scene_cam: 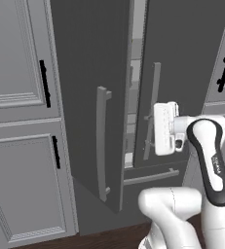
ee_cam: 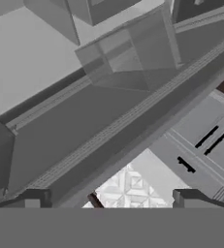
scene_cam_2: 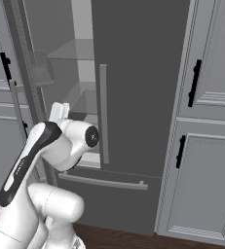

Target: Grab a lemon wedge from the fridge and one ice cube from the ice bowl, and put them in the glass of lemonade.

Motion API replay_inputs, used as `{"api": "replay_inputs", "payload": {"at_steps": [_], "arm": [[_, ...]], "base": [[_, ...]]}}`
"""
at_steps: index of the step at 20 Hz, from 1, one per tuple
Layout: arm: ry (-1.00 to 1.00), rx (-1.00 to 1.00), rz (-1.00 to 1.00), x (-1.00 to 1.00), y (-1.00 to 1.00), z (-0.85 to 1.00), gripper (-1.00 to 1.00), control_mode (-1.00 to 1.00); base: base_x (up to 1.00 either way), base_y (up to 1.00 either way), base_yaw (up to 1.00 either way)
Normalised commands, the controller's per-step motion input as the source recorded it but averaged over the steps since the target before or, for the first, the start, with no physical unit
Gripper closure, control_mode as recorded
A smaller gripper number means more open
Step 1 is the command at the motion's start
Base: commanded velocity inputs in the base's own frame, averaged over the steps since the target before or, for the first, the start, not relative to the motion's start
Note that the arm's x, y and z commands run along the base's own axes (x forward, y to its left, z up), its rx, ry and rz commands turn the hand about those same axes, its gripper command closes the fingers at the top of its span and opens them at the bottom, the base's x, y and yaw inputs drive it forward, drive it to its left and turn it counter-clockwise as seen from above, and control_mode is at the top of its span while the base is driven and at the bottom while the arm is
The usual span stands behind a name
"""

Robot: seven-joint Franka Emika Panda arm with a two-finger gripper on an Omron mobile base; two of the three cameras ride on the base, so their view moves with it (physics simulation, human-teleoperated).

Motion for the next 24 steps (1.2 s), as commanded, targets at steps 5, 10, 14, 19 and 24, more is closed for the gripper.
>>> {"api": "replay_inputs", "payload": {"at_steps": [5, 10, 14, 19, 24], "arm": [[0.0, 0.09, 0.1, 0.81, 0.0, -0.03, -1.0, -1.0], [0.0, 0.08, 0.08, 0.76, 0.16, -0.17, -1.0, -1.0], [0.02, 0.07, 0.06, 0.71, 0.55, -0.29, -1.0, -1.0], [0.02, 0.02, 0.1, 0.27, 0.84, -0.25, -1.0, -1.0], [-0.05, -0.01, 0.23, -0.9, 1.0, -0.18, -1.0, -1.0]], "base": [[0.0, 0.0, 0.0], [0.0, 0.0, 0.0], [0.0, 0.0, 0.0], [0.0, 0.0, 0.0], [0.0, 0.0, 0.0]]}}
